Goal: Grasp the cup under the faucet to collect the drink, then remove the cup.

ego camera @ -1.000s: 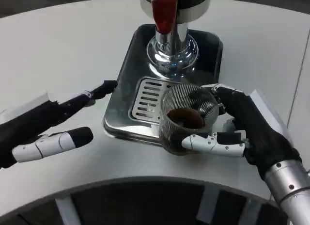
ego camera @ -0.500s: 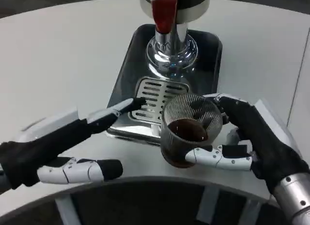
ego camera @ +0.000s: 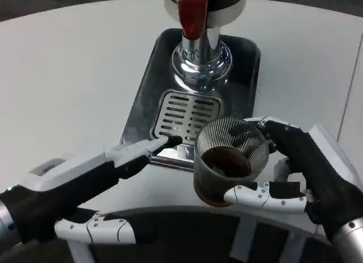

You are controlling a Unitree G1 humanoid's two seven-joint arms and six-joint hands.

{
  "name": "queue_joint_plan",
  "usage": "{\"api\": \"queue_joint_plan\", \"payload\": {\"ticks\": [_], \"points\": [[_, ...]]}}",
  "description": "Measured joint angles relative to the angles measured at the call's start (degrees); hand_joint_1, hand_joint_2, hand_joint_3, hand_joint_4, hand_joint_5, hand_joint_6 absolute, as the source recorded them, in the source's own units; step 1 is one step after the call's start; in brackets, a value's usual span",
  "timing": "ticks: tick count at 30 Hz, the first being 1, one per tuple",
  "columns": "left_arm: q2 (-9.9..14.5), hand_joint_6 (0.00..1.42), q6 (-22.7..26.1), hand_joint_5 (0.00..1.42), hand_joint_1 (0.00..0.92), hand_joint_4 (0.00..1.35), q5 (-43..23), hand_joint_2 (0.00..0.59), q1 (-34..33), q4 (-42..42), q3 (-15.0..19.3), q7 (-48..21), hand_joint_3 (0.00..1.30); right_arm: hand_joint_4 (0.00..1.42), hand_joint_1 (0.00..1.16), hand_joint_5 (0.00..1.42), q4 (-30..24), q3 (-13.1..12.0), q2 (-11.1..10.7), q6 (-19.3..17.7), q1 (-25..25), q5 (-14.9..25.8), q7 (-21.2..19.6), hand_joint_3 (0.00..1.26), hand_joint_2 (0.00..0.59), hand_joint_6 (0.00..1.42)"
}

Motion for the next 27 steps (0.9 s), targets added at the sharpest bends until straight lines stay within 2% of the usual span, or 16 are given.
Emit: {"api": "queue_joint_plan", "payload": {"ticks": [9,17,27], "points": [[-1.2,0.0,-0.9,0.0,0.0,0.0,4.3,0.081,5.0,-3.9,3.2,7.1,0.0,1.02,1.02,1.14,-2.0,0.6,-0.2,0.0,2.2,-0.4,1.1,0.88,0.214,1.26],[-2.9,0.0,-0.2,0.0,0.0,0.0,6.6,0.074,9.3,-7.5,3.2,9.6,0.0,1.02,1.02,1.14,-4.4,2.0,-0.3,0.0,3.7,-1.3,1.8,0.88,0.208,1.26],[-4.7,0.0,0.4,0.0,0.0,0.0,8.6,0.067,11.5,-9.2,2.6,11.3,0.0,1.02,1.02,1.14,-5.4,4.4,-0.4,0.0,4.4,-2.8,3.1,0.88,0.204,1.26]]}}
